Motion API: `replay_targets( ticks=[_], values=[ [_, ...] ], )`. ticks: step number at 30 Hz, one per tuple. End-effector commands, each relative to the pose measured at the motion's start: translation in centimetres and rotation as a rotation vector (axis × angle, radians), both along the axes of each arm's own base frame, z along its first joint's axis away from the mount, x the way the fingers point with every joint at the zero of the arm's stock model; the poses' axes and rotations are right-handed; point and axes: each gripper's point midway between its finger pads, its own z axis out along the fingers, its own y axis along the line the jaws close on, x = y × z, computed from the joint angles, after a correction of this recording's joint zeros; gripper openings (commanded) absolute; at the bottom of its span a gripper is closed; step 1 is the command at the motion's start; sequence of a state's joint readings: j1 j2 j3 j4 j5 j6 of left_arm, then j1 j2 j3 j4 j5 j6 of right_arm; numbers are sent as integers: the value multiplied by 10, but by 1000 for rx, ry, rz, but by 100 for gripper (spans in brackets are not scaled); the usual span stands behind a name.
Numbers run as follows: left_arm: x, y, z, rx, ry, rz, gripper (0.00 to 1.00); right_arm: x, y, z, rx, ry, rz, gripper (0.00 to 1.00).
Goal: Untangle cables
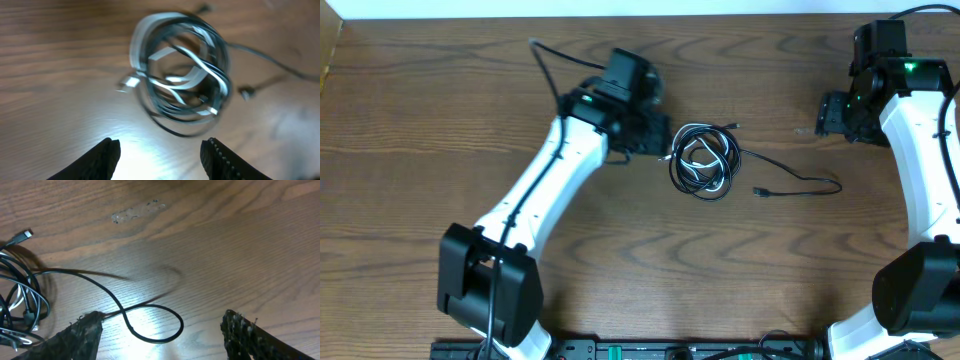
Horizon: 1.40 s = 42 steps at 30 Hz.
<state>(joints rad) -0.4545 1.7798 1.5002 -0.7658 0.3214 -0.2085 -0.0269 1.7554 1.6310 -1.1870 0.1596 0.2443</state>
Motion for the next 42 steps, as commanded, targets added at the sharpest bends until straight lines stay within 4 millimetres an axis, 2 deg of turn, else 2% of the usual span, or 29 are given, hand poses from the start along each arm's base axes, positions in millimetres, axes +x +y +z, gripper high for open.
replay_targets(
  ticks=[1, 5, 11, 15, 18, 26, 30, 33, 34, 35, 36, 37, 42],
  values=[
    [-27, -36, -8, -30, 5, -216, 57, -1, 0, -2, 2, 5, 13, 76],
    [-43, -60, -18, -33, 9, -332, 57, -1, 0, -2, 2, 6, 13, 76],
    [-49, -80, -56, -7, 55, -387, 57, -1, 1, -2, 5, 6, 17, 77],
    [-45, -84, -78, 1, 78, -383, 55, -1, 1, -2, 5, 7, 17, 77],
    [-45, -84, -89, 11, 100, -381, 50, -1, 1, -2, 5, 7, 17, 77],
    [-49, -88, -94, 14, 111, -387, 49, 0, 3, -2, 15, 2, 19, 78],
    [-54, -92, -106, 26, 134, -400, 49, 0, 3, -2, 15, 2, 19, 78],
    [-57, -93, -116, 36, 153, -404, 42, 0, 5, -2, 29, 2, 23, 78],
    [-57, -92, -117, 36, 156, -399, 36, 1, 7, -2, 43, 0, 27, 78],
    [-53, -92, -113, 28, 150, -380, 19, 2, 14, -3, 81, -6, 38, 78],
    [-49, -91, -109, 22, 143, -368, 8, 4, 21, -3, 112, -12, 56, 78],
    [-38, -89, -91, 1, 121, -330, 7, 9, 35, -1, 179, -32, 106, 78],
    [-10, -78, -11, -93, 13, -202, 7, 20, 75, 7, 354, -92, 228, 78]
  ],
)
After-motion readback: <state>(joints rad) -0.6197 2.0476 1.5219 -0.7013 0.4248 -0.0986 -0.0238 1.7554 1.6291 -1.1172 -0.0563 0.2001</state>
